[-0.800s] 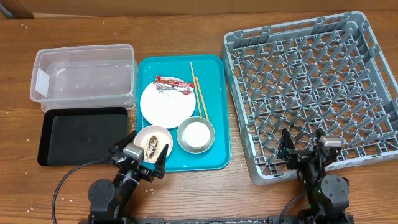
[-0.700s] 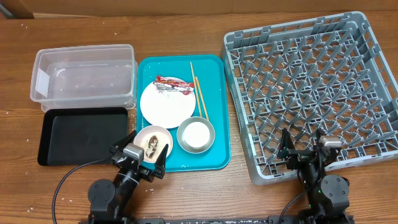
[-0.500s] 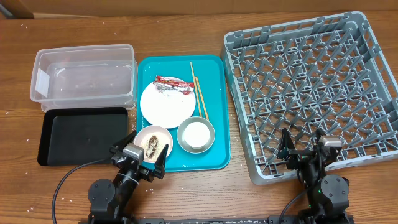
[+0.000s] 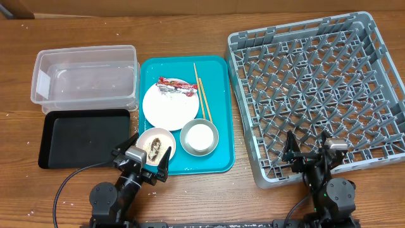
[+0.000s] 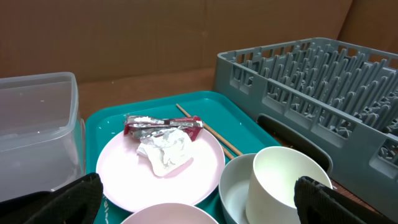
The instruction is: Sort waste into correct bins and load items into the dishwasher
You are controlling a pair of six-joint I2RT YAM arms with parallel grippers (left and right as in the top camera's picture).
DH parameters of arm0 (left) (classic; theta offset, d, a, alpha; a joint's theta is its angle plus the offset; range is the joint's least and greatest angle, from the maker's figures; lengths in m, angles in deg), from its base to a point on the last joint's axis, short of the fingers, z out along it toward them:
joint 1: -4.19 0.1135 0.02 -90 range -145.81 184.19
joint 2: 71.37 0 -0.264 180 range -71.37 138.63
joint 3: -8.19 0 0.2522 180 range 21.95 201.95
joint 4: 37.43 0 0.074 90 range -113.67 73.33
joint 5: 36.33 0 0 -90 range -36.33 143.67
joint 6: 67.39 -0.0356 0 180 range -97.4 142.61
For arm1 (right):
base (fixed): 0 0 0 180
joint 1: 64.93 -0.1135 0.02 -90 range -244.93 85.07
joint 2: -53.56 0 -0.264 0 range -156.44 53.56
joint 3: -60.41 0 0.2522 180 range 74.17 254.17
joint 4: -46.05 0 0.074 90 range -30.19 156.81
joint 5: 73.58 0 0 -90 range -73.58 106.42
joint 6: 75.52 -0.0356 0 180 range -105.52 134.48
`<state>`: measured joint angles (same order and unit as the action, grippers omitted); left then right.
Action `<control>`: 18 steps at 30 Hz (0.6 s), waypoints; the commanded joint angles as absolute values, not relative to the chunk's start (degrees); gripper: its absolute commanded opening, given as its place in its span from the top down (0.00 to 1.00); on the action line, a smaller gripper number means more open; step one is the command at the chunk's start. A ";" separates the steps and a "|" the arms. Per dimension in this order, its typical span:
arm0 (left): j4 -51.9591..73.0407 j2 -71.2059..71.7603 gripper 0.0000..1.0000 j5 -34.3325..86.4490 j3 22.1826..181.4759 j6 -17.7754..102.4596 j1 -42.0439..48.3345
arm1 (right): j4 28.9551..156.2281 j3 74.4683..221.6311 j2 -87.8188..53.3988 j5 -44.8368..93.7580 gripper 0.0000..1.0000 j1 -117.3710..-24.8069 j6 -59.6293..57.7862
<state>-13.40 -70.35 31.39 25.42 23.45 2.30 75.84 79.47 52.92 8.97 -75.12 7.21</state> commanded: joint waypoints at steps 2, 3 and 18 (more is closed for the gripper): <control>-13.27 -70.73 0.00 31.57 25.33 22.77 2.04 | 75.53 79.10 53.40 9.13 0.00 -75.14 7.21; -13.25 -70.73 0.00 31.59 25.33 22.77 2.04 | 75.53 79.10 53.40 9.13 0.00 -75.14 7.21; -14.74 -70.73 0.00 27.52 25.33 24.91 2.02 | 75.99 79.12 53.38 16.52 0.00 -75.14 6.99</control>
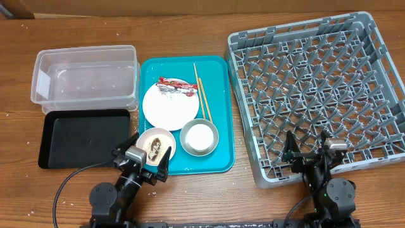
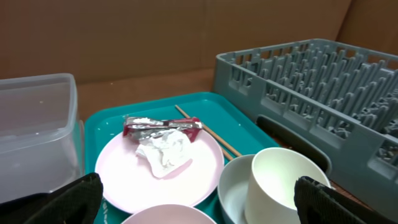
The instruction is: Sort waste into correct bins and load items into the dishwasher
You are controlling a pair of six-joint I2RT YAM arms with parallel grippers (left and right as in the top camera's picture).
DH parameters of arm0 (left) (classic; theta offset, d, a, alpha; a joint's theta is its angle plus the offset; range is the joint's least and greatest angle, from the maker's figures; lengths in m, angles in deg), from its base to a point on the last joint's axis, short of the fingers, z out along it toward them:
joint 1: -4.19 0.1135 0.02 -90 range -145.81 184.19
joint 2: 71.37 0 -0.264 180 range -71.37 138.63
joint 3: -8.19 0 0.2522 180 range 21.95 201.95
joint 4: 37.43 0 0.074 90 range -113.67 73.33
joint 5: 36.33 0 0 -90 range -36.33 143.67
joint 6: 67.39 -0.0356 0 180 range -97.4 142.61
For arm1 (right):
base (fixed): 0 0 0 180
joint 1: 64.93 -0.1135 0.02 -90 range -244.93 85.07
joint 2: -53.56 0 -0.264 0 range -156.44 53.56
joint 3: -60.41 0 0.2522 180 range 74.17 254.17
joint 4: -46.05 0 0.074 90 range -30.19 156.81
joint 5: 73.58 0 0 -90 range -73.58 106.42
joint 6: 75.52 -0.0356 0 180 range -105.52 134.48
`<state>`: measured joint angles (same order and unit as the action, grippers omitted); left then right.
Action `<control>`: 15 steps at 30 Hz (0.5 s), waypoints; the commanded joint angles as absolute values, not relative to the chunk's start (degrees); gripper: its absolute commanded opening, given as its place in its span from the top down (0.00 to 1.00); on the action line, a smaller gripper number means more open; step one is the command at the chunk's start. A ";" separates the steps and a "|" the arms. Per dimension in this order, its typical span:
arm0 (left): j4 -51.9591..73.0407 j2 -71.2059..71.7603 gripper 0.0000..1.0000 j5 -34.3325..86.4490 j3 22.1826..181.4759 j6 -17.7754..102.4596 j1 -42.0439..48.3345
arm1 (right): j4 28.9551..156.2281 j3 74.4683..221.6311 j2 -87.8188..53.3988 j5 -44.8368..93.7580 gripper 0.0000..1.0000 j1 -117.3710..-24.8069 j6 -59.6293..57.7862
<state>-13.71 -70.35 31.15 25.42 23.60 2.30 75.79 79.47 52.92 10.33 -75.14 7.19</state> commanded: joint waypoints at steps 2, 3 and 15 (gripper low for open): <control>-15.96 -70.73 0.00 22.80 25.33 26.73 2.02 | 75.38 79.10 53.38 23.07 0.00 -75.19 6.97; -17.21 -70.73 0.00 19.52 25.33 28.01 2.02 | 74.55 79.10 53.38 26.81 0.00 -75.19 6.95; -8.88 -62.16 0.00 16.18 43.38 41.87 2.04 | 78.55 98.51 46.51 34.55 0.00 -75.19 -1.01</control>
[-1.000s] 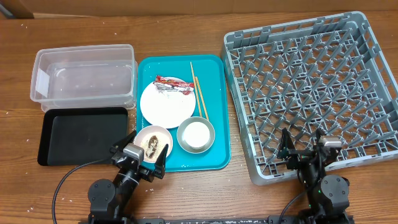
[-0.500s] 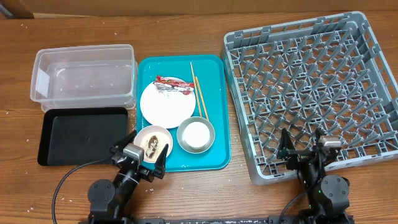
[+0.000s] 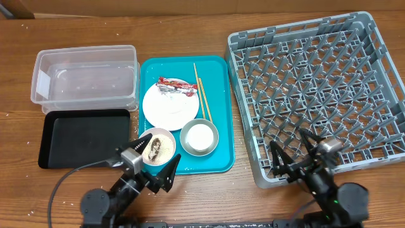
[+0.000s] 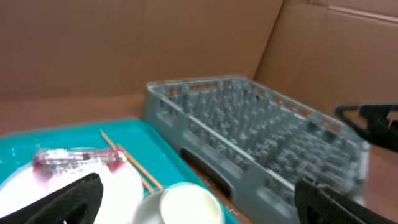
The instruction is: Sort waste into correct bins and load items into the dishwasher
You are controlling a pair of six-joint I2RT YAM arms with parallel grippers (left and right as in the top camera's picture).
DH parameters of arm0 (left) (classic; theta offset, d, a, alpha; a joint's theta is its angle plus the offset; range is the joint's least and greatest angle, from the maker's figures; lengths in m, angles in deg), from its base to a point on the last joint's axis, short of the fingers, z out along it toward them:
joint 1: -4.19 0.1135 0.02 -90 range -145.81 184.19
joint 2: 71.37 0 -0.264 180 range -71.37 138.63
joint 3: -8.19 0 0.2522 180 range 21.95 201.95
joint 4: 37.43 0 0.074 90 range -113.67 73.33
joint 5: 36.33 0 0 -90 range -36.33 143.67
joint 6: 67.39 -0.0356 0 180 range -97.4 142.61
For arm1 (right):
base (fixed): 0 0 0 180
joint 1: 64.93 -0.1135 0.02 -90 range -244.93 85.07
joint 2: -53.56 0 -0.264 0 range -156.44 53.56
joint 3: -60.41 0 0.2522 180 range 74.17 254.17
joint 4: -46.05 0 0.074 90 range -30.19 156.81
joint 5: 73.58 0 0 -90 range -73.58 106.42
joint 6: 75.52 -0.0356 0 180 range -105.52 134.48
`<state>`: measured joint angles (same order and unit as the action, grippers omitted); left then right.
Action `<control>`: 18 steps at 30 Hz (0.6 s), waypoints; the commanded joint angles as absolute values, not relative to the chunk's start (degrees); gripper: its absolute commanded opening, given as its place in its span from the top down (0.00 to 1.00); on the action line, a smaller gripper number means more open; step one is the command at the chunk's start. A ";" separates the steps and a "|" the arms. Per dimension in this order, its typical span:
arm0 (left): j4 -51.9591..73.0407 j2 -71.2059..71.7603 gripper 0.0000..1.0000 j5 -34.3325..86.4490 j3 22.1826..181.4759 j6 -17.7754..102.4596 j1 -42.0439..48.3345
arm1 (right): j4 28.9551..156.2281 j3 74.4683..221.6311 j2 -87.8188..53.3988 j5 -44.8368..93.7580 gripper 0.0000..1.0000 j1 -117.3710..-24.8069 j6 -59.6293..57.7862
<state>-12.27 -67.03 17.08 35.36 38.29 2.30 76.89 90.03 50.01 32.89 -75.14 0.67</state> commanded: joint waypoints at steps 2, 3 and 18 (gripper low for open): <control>-1.78 -54.73 0.00 16.09 50.53 40.56 2.02 | 83.66 105.61 40.59 34.59 0.00 -75.19 -1.03; 2.03 -50.49 0.00 16.11 54.40 39.69 1.91 | 86.59 109.31 37.20 34.57 0.00 -75.19 -1.03; 38.03 2.43 0.12 10.65 92.93 37.44 -1.52 | 112.60 142.64 -3.65 45.91 0.00 -75.19 -0.99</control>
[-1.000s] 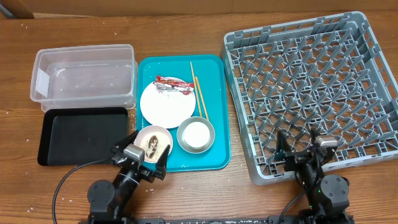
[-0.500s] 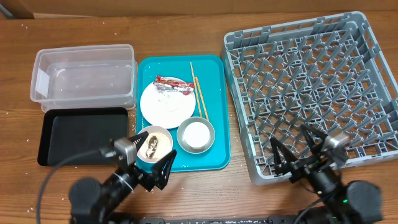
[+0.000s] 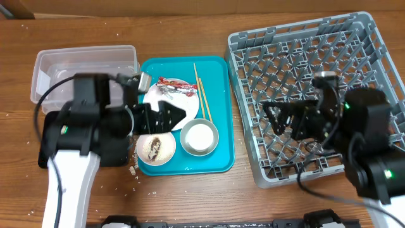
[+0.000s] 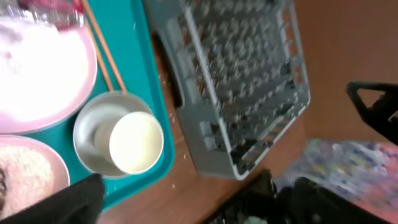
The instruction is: Sort waste into correct bins and load items into the dishwasher
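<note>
A teal tray holds a white plate with a crumpled red and silver wrapper, a pair of chopsticks, a small pink bowl with food scraps, and a metal bowl with a white cup in it. My left gripper hangs open over the near edge of the plate, holding nothing. In the left wrist view the cup and the plate lie below the open left gripper. My right gripper is open over the grey dish rack.
A clear plastic bin stands at the back left. In front of it lies a black tray, mostly hidden under my left arm. The dish rack fills the right side of the table.
Both arms have risen from the table's front edge. The left gripper is now above the teal tray, the right above the rack. Nothing has been taken hold of; all objects lie as before.
At the first two moments both arms rested low at the front edge, grippers open, the left facing the tray. Then both were lifted and turned a little. Now they hang high over the tray and the rack, still open and holding nothing.
</note>
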You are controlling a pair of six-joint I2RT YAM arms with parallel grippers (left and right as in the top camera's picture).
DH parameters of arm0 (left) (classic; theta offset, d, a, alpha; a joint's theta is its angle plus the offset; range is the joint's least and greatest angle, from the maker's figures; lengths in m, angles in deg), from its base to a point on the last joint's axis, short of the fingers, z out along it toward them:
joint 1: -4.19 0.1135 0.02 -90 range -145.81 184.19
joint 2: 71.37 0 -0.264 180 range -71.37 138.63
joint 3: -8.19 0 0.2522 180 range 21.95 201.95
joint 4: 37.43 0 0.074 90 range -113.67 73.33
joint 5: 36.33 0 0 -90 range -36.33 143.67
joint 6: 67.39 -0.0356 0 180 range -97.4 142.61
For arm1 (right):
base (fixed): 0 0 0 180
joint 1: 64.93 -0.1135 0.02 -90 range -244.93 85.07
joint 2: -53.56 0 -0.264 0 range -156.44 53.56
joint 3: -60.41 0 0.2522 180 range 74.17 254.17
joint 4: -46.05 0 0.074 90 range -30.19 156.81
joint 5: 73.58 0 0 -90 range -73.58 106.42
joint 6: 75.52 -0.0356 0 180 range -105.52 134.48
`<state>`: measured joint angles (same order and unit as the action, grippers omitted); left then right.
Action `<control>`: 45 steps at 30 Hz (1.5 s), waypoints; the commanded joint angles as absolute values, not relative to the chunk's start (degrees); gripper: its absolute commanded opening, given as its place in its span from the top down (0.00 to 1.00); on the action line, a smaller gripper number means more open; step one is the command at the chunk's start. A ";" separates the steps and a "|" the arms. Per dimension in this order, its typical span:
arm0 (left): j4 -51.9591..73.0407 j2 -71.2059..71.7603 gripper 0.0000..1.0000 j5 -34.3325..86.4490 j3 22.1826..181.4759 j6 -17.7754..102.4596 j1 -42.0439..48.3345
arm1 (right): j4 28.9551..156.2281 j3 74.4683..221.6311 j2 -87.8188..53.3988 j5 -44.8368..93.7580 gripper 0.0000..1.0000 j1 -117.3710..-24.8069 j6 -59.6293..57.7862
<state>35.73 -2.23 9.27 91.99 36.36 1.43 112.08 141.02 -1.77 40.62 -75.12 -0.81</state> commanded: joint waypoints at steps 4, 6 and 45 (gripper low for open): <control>42.75 8.90 0.22 40.83 92.63 43.58 -11.97 | 113.50 142.64 -6.45 46.11 0.00 -75.19 -0.99; 41.92 12.16 0.22 48.79 91.73 46.70 -17.13 | 113.52 142.64 -7.01 46.13 0.00 -75.19 -1.01; 51.64 17.56 0.96 -22.90 103.75 29.15 -0.34 | 92.23 142.60 -18.82 82.98 0.06 -85.70 6.97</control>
